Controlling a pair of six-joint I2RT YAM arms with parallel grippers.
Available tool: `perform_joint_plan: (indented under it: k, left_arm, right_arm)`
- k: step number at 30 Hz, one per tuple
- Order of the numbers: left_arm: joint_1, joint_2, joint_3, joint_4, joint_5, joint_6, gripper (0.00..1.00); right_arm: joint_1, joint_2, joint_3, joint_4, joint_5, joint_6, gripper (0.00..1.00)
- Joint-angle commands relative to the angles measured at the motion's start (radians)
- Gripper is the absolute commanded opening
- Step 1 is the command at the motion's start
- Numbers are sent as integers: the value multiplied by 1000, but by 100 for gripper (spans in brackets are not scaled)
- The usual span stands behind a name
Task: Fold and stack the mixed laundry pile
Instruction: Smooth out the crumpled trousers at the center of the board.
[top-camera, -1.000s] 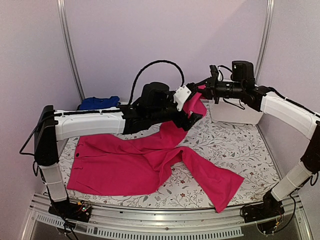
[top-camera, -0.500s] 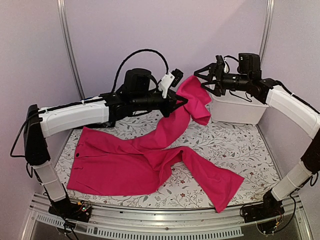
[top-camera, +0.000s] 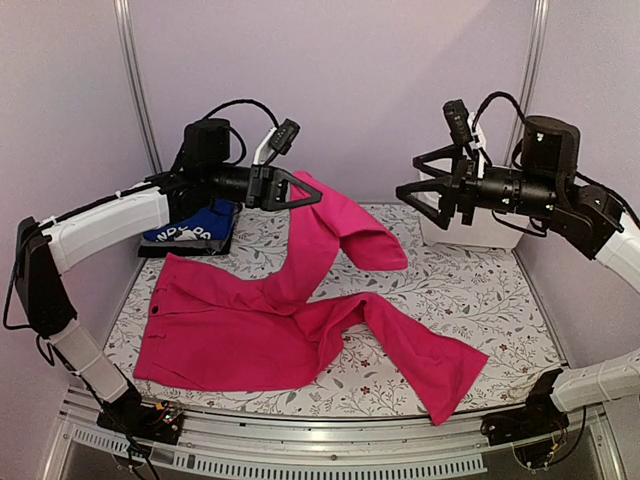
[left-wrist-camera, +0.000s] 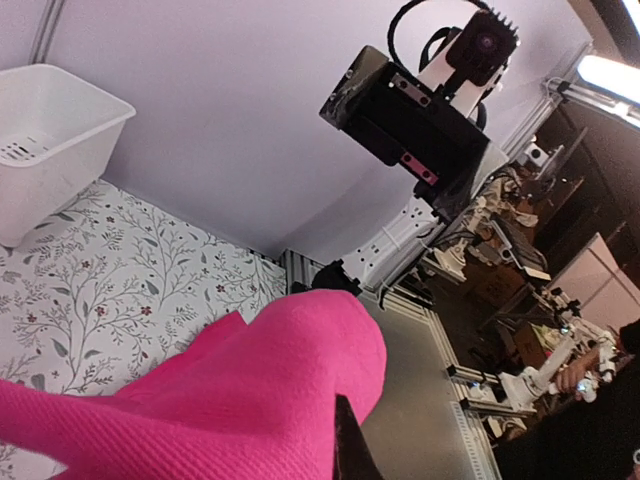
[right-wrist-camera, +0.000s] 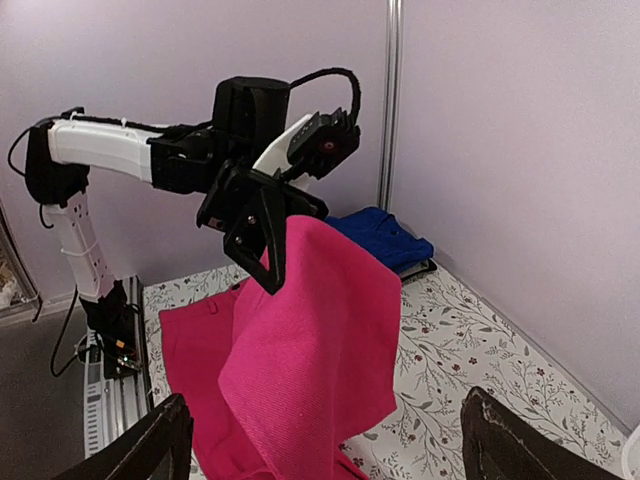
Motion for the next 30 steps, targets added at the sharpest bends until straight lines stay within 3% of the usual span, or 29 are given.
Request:
perform_joint_plan:
  k: [1, 6, 12, 17, 19, 22, 24, 27, 28, 30]
  left_arm:
    - [24, -57, -54, 163, 217, -186, 0]
    - [29, -61, -61, 268, 260, -288, 0]
    - [27, -67, -95, 432, 289, -425, 0]
    - [26, -79, -126, 474, 311, -465, 0]
    - [22, -84, -133, 478, 315, -469, 0]
    - [27, -93, -144, 478, 304, -464, 0]
    - [50, -101, -141, 445, 267, -433, 3]
    - [131, -145, -116, 231, 108, -221, 19]
    - [157, -166, -99, 88, -14, -121, 29]
    - [183, -221, -76, -125, -239, 88, 71]
  right_arm:
    - [124, 9, -106, -93, 140, -214, 92]
    - [285, -90, -250, -7, 246, -226, 93]
    - [402, -54, -345, 108, 416, -283, 90]
    - [402, 31, -310, 276, 639, -297, 76]
    - [402, 54, -295, 311, 641, -312, 63]
    - [402, 75, -249, 325, 611, -355, 6]
    - [402, 75, -189, 266, 589, -366, 0]
    - [402, 63, -59, 115, 592, -346, 0]
    - [402, 60, -15, 54, 608, -318, 0]
    - [403, 62, 81, -85, 680, -272, 0]
